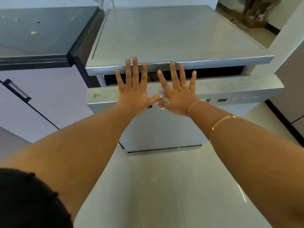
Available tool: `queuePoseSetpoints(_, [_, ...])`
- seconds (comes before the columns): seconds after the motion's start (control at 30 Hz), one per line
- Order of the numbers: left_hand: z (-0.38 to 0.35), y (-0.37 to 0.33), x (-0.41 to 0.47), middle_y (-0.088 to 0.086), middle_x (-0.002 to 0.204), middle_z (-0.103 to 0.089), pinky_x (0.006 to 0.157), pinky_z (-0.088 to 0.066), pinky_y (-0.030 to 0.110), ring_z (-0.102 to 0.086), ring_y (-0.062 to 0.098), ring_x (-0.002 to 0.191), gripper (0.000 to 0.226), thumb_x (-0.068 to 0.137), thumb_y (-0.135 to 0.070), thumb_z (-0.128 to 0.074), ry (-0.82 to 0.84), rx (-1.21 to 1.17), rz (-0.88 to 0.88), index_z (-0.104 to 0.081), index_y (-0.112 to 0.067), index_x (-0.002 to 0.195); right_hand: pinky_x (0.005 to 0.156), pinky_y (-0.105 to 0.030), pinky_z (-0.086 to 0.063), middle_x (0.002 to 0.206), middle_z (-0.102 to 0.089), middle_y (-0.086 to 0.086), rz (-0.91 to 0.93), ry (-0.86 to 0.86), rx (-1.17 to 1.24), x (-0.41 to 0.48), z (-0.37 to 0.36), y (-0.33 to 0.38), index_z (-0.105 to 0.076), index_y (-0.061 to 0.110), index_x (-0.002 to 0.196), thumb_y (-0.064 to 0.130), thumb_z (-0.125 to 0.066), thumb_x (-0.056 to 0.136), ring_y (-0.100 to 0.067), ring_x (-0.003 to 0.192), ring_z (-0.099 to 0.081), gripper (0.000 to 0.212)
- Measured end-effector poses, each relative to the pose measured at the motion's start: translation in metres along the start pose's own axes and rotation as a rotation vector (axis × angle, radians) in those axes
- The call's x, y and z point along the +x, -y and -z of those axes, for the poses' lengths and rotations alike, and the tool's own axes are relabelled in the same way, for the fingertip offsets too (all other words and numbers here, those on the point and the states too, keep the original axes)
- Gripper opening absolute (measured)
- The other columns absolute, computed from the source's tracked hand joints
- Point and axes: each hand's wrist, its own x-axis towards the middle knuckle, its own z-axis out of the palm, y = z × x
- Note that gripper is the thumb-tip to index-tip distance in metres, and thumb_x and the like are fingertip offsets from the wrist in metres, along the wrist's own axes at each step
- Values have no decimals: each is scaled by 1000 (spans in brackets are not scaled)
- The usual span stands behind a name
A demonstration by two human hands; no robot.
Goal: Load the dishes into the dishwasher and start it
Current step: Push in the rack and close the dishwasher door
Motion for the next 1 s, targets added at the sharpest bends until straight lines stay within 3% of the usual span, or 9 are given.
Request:
queuePoseSetpoints(0.17, [2,1,32,16,156,14,110,13,57,16,33,144,107,76,-81,-12,94,71,158,13,-5,147,102,-67,17,152,31,-10,-60,21,-35,38,5,-7,27,34,142,69,-25,89,-31,139,30,83])
queuePoseSetpoints(0.23, [4,1,44,19,155,0,111,13,56,6,34,144,101,81,-77,-15,128,98,153,2,-4,148,105,-65,15,155,22,-9,-91,0,-36,47,5,-7,22,36,144,66,-26,90,-31,142,23,78])
queuePoseSetpoints(0.33, [7,14,52,21,143,-21,116,-1,51,-16,38,136,92,84,-73,-26,103,125,55,-18,-1,139,108,-65,5,155,-5,-17,-109,-85,-76,57,5,0,1,31,150,55,-34,94,-38,143,1,70])
queuePoseSetpoints(0.43, [8,38,56,19,134,-33,109,-18,41,-30,37,124,71,88,-59,-41,23,45,-75,-32,-3,131,103,-63,-26,130,-43,-22,-107,-285,-196,69,-4,4,-29,19,136,47,-57,86,-39,118,-25,63])
queuePoseSetpoints(0.5, [4,47,59,19,130,-38,101,-25,40,-35,38,118,59,88,-45,-54,-44,-9,-94,-39,-4,126,92,-56,-40,112,-53,-19,-130,-431,-252,75,-10,2,-41,17,120,45,-65,76,-32,100,-29,57])
queuePoseSetpoints(0.7, [-17,46,56,19,111,-51,85,-40,41,-48,38,99,48,80,-36,-63,-246,-22,-74,-31,-14,108,83,-46,-40,99,-55,-13,-73,-631,-281,80,-20,-5,-42,17,106,47,-63,77,-29,88,-35,46])
queuePoseSetpoints(0.87, [-12,42,56,19,110,-50,85,-41,41,-47,37,98,45,81,-35,-64,-227,0,-40,-43,-8,110,83,-45,-40,100,-55,-14,-109,-577,-222,78,-13,0,-42,18,103,42,-67,71,-29,89,-37,47])
queuePoseSetpoints(1.0, [11,29,58,15,121,-41,92,-33,37,-40,33,107,42,88,-32,-56,-50,-19,34,-41,-8,119,87,-52,-41,110,-52,-14,-177,-302,-190,75,19,20,-49,18,108,28,-70,68,-35,98,-49,46])
